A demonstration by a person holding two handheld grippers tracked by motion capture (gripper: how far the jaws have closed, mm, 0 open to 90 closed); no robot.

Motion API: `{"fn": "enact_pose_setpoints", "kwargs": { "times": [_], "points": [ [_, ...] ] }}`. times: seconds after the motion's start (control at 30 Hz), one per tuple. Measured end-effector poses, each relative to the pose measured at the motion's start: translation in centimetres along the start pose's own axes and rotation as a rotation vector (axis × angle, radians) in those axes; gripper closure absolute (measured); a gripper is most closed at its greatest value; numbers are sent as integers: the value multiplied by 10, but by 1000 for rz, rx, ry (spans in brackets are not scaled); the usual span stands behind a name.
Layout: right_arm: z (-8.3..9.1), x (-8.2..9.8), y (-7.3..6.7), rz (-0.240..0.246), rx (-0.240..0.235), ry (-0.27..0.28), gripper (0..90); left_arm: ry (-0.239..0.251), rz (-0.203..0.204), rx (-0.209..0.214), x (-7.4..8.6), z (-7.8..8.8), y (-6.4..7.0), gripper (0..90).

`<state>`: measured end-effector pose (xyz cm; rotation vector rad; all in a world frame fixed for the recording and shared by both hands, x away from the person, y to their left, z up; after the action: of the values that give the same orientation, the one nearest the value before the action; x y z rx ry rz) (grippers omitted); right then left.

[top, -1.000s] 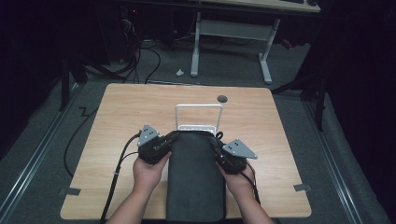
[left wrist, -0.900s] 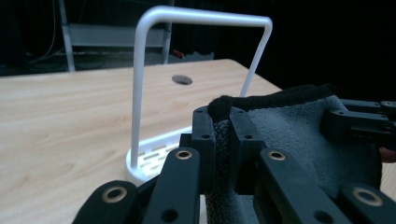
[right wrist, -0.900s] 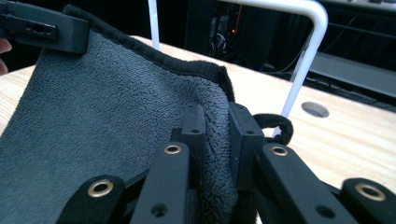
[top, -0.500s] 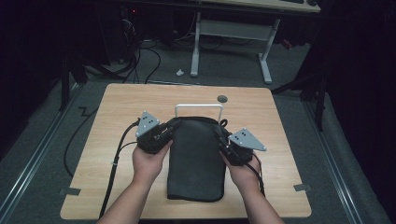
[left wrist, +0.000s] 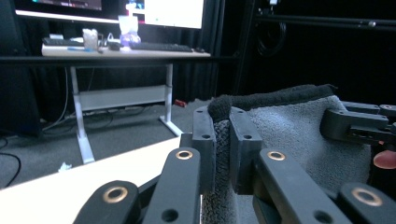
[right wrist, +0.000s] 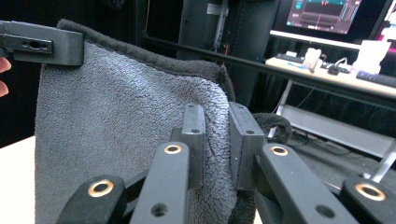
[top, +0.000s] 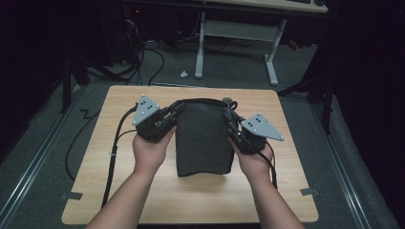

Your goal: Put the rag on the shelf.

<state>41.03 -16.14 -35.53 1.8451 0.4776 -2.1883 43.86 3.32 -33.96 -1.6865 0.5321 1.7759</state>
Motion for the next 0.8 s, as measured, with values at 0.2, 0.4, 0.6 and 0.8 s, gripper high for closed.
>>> {"fn": "enact_pose_setpoints", "kwargs": {
  "times": [0.2,0.4,0.6,0.8],
  "points": [
    [-5,-17,2,8,7,26,792,14,-19,-6,-12,-5,-5,826],
    [-11,-23,7,3,11,29,793,17,-40,-12,-17,-12,-9,826],
    [-20,-29,12,11,23,32,794,20,-57,-17,-21,-24,-17,826],
    [-35,-36,22,19,32,23,795,-4,-89,-31,-24,-45,-31,826]
  ]
}}
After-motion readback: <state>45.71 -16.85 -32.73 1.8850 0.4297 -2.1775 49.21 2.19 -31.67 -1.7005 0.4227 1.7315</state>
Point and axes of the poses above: each handheld gripper's, and its own axes: z roughly backward along the jaws, x roughly out of its underside, y roughly to its right, the point moved 7 cm from there along -z, roughly forward along the jaws, and after that the axes turned 13 degrees about -z, right-handed, at the moved point
